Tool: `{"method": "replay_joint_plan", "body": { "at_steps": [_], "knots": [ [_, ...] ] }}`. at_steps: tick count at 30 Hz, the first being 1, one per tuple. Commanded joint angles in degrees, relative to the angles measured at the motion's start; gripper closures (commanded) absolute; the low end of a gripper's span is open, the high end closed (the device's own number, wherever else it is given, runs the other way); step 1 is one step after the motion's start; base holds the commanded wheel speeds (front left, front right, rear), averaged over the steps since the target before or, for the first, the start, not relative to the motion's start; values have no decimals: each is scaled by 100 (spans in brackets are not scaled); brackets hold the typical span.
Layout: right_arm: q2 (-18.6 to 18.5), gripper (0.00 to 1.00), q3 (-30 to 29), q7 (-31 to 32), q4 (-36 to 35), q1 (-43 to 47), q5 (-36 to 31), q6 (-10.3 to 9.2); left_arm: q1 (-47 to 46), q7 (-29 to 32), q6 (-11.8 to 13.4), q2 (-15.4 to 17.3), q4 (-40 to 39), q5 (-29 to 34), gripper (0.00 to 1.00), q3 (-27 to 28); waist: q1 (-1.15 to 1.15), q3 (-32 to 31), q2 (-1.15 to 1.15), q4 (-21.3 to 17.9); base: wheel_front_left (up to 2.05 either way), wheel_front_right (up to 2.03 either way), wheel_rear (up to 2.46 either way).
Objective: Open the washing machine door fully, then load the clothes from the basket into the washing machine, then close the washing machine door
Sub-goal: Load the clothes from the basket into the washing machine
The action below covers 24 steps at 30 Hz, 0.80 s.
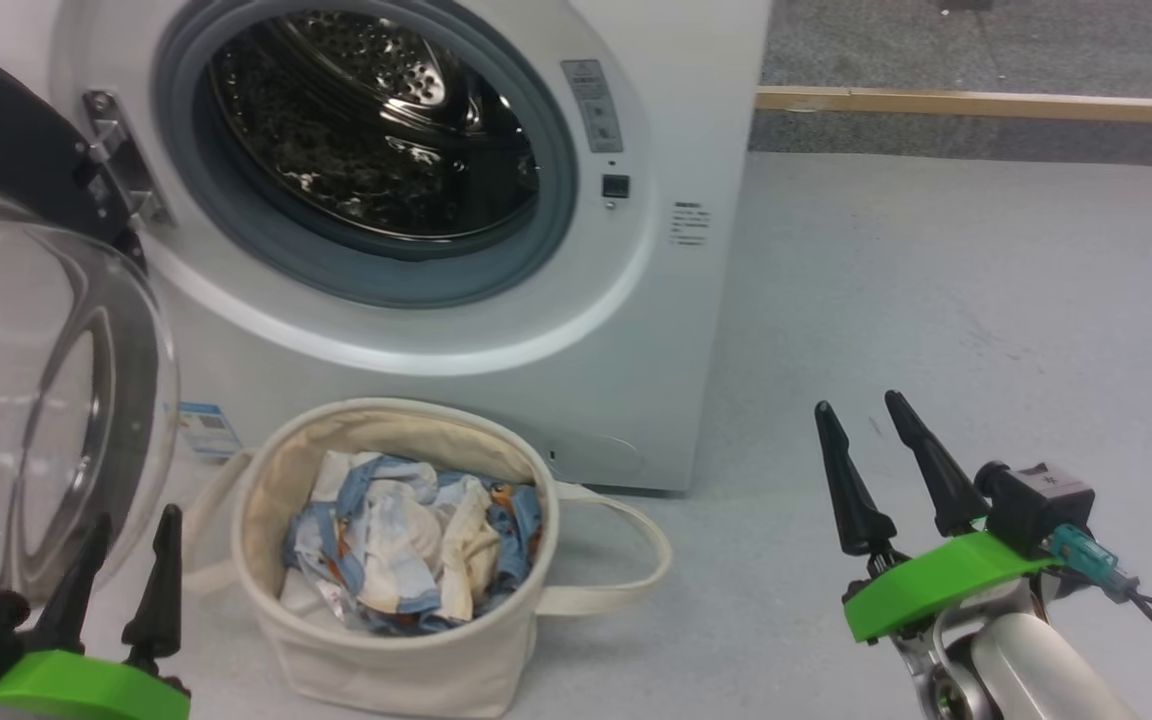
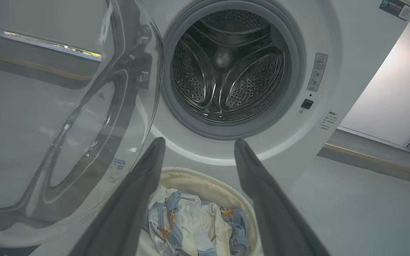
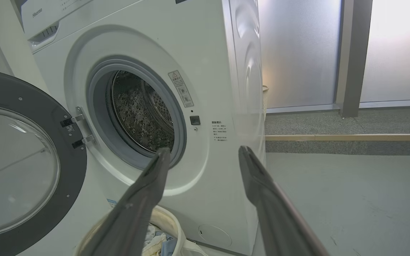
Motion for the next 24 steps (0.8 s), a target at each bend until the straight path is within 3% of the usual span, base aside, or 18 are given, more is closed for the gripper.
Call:
{"method": "replay_joint_plan", "body": {
  "at_steps": [1,8,24],
  "knots": [
    [-56,0,59,-71,-180,-113,-6,5,-353,-72,-29,241,-152,-30,0,195,0,6,0,3,19,-186,167],
    [-49,0,45,-71,-172,-117,-11,5,-388,-73,-31,229,-150,21,0,40,0,30,0,11,37,-140,104],
    [-30,0,33,-71,-173,-120,-36,5,-432,-75,-26,170,-197,100,0,57,0,67,0,-21,155,-137,-17]
  ]
}}
